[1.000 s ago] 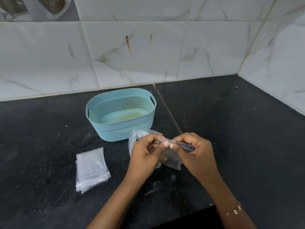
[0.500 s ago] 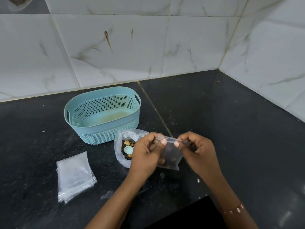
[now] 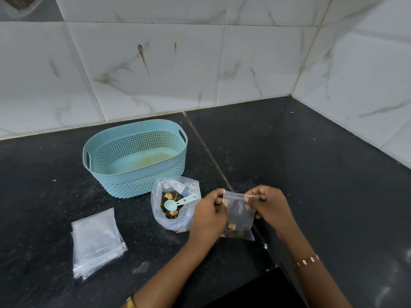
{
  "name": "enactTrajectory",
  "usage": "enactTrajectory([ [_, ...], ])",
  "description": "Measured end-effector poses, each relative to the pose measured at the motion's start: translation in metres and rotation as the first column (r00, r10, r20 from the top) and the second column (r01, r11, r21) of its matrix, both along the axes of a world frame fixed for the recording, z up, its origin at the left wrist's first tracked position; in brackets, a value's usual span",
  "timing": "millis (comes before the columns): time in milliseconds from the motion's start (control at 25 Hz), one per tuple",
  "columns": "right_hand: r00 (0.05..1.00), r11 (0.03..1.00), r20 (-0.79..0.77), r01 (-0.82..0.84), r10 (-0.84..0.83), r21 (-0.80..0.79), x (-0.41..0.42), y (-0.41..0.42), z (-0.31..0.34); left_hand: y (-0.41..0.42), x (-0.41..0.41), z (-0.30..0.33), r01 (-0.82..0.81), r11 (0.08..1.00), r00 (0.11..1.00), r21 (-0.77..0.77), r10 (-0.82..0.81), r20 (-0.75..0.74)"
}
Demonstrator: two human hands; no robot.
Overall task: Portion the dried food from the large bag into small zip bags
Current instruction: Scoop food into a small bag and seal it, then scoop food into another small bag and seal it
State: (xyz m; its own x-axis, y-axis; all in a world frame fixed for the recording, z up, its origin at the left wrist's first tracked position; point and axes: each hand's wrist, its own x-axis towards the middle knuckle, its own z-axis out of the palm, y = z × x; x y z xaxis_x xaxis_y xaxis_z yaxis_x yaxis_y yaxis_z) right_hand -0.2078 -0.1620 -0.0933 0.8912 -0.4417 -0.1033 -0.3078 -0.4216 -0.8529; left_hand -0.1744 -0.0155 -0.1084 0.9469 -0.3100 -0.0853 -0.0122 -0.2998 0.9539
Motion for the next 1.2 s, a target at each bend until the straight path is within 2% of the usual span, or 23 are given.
enactTrajectory([
  [320, 0.995, 0.989, -0.024, 0.091, -0.094, -0.113, 0.019, -0.009, -0.019, -0.004, 0.008, 0.011, 0.072, 0.997, 0.995, -0.009, -0.073, -0.075],
  [440, 0.996, 0.946, 0.057, 0.082, -0.067, -0.313, 0.017, 0.001, -0.009, 0.008, 0.007, 0.027, 0.063, 0.991, 0.995, -0.12, -0.071, -0.063],
  [520, 0.984, 0.899, 0.178, 0.083, -0.006, -0.429, 0.018, 0.013, 0.002, 0.02, 0.006, 0.04, 0.044, 0.976, 0.998, -0.214, -0.054, -0.041],
  [640, 0.925, 0.918, 0.344, -0.011, 0.16, -0.397, 0.023, 0.046, 0.022, 0.052, 0.003, 0.056, -0.078, 0.937, 0.997, -0.339, 0.075, -0.021],
  [800, 0.851, 0.904, 0.344, -0.298, 0.398, -0.308, 0.029, 0.107, 0.038, 0.104, -0.001, 0.057, -0.294, 0.872, 0.943, -0.391, 0.33, 0.028],
  [920, 0.792, 0.834, 0.273, -0.488, 0.547, -0.256, 0.035, 0.15, 0.032, 0.143, -0.008, 0.042, -0.44, 0.849, 0.874, -0.292, 0.479, 0.078],
  [1000, 0.719, 0.744, 0.206, -0.608, 0.664, -0.279, 0.038, 0.176, 0.022, 0.169, -0.016, 0.029, -0.527, 0.84, 0.828, -0.13, 0.542, 0.145],
  [1120, 0.595, 0.554, 0.031, -0.726, 0.803, -0.408, 0.041, 0.201, 0.004, 0.193, -0.026, 0.01, -0.571, 0.802, 0.817, 0.174, 0.534, 0.219],
  [1200, 0.531, 0.435, -0.103, -0.778, 0.841, -0.455, 0.042, 0.211, -0.006, 0.2, -0.031, 0.002, -0.554, 0.769, 0.832, 0.319, 0.5, 0.239],
])
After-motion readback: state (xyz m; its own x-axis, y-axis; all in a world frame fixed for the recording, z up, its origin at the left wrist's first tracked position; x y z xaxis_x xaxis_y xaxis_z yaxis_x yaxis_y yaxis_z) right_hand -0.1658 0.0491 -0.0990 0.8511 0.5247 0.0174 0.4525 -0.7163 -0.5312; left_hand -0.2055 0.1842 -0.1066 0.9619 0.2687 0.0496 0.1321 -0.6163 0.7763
